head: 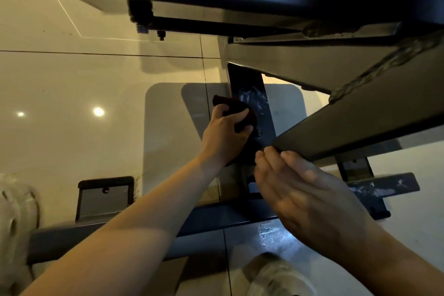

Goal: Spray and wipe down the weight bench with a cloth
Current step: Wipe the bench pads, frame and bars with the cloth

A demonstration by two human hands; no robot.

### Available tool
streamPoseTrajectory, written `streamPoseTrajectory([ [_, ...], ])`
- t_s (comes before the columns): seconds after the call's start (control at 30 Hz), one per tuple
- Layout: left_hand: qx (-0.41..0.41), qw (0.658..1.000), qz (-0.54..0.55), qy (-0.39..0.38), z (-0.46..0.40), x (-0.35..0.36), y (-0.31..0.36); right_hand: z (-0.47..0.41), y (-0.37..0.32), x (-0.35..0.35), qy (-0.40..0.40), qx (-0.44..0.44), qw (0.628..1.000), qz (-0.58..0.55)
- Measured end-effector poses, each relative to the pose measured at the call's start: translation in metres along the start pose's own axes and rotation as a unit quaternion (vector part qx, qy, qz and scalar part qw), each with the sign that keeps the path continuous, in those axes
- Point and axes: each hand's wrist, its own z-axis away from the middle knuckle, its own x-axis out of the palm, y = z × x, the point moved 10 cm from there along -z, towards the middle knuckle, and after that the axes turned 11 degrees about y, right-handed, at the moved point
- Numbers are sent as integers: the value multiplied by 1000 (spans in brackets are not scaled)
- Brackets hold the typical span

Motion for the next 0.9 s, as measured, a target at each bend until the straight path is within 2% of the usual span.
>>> streamPoseTrajectory([
  [0.03, 5, 1000, -10, 13, -6, 0, 0, 12, 8, 21, -25, 23, 996, 83],
  [0.07, 1, 1000, -6, 29, -11, -2, 0, 23, 4, 34, -78, 34, 994, 75],
  [0.1, 3, 999, -5, 39, -15, -3, 2, 25, -5, 28, -66, 28, 995, 68],
  [0.13, 10, 999, -9, 49, -19, -4, 5, 24, 1, 36, -98, 38, 994, 42],
  [0.23, 18, 994, -27, 103, -45, -12, 11, 20, 21, 37, -73, 87, 992, 48],
  [0.3, -2, 992, -37, 119, -64, -14, 12, 23, 10, 35, -50, 52, 996, 49],
  [0.4, 2, 990, -63, 122, -77, -12, 16, 20, 9, 33, -23, 47, 996, 68],
  [0.53, 65, 991, -65, 99, -59, -9, 19, 21, 7, 32, -32, 53, 996, 58],
  [0.63, 145, 986, -76, 42, -14, 4, 19, 18, 11, 31, -49, 72, 995, 52],
  [0.73, 196, 977, -81, 25, 21, 12, 14, 18, 11, 30, -47, 86, 994, 48],
  [0.83, 258, 951, -166, -30, 13, 31, 3, 17, 11, 29, -42, 88, 994, 51],
  [0.9, 263, 948, -179, -28, 2, 27, 5, 17, 11, 28, -41, 86, 994, 54],
])
